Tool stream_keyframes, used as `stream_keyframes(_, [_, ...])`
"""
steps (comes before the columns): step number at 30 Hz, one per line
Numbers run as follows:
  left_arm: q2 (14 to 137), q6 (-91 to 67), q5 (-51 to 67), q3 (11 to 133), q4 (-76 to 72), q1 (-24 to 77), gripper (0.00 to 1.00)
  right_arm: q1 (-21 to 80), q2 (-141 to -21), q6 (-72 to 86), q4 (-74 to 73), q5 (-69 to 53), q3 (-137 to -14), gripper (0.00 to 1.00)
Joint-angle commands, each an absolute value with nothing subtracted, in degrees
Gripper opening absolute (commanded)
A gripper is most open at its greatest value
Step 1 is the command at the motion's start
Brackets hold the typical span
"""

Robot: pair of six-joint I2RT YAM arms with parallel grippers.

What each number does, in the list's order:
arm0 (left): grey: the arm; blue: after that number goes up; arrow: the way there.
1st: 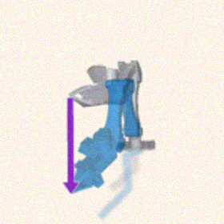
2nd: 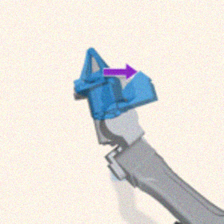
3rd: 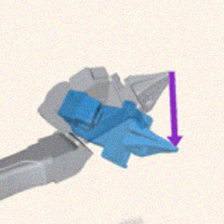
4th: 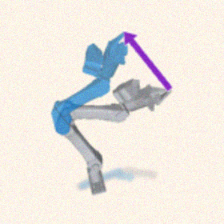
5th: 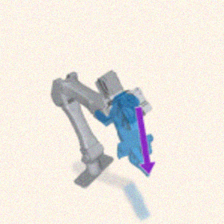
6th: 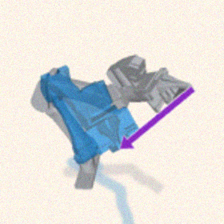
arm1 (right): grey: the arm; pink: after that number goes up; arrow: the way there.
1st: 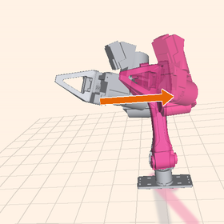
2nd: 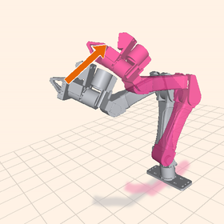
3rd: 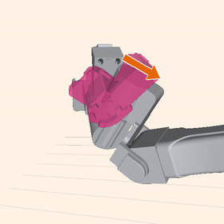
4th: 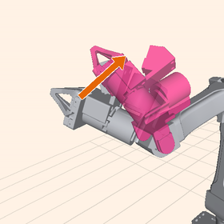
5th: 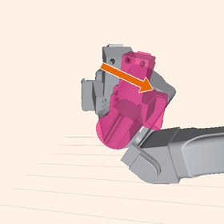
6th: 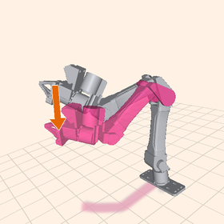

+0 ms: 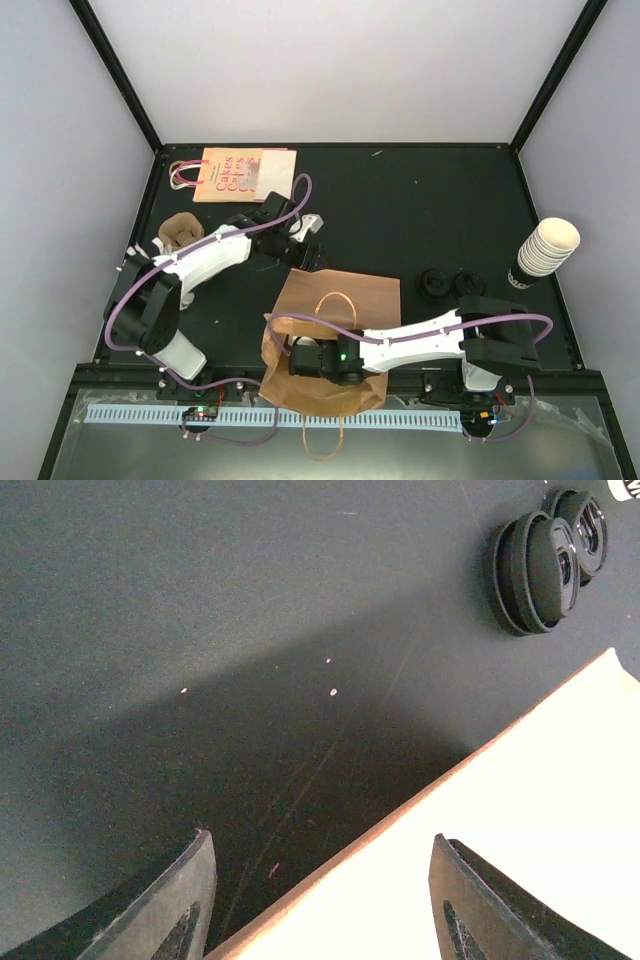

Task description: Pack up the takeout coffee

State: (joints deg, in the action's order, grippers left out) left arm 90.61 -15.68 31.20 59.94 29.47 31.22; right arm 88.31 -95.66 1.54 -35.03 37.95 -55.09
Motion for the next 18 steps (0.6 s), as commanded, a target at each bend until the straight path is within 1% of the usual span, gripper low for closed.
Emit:
stream_keyframes(1, [88.5,-16.6,31.9,59.8,29.5,31.9,0.61,87.7,-93.8,2.0,-34.2,32.5,-54.0,0.01])
stream_keyframes(3, [87.9,-16.7,31.3,59.9,29.9,31.9,0.61,87.8,-94.1,3.0,-35.1,34.4,-54.3,0.01])
stream_keyframes(6, [85.7,-16.9,29.1,60.8,32.1,31.8,0.65,87.8,-93.8,3.4,-36.0,36.5,-54.3,0.01])
stream_keyframes(11, [77.6,-15.9,24.1,63.6,38.4,31.9,0.80,87.7,-92.9,3.0,-36.0,36.5,-54.1,0.01])
stream_keyframes(13, [73.1,-15.1,22.3,64.7,42.4,31.9,0.84,87.8,-92.5,2.7,-35.8,36.2,-54.0,0.01])
stream_keyframes(15, [69.5,-13.8,21.3,65.3,44.9,31.9,0.86,87.8,-92.2,2.2,-35.5,35.7,-53.8,0.01])
stream_keyframes(18, [62.9,-11.0,22.0,65.0,49.0,31.9,0.85,87.7,-91.2,1.0,-35.2,35.1,-53.3,0.01])
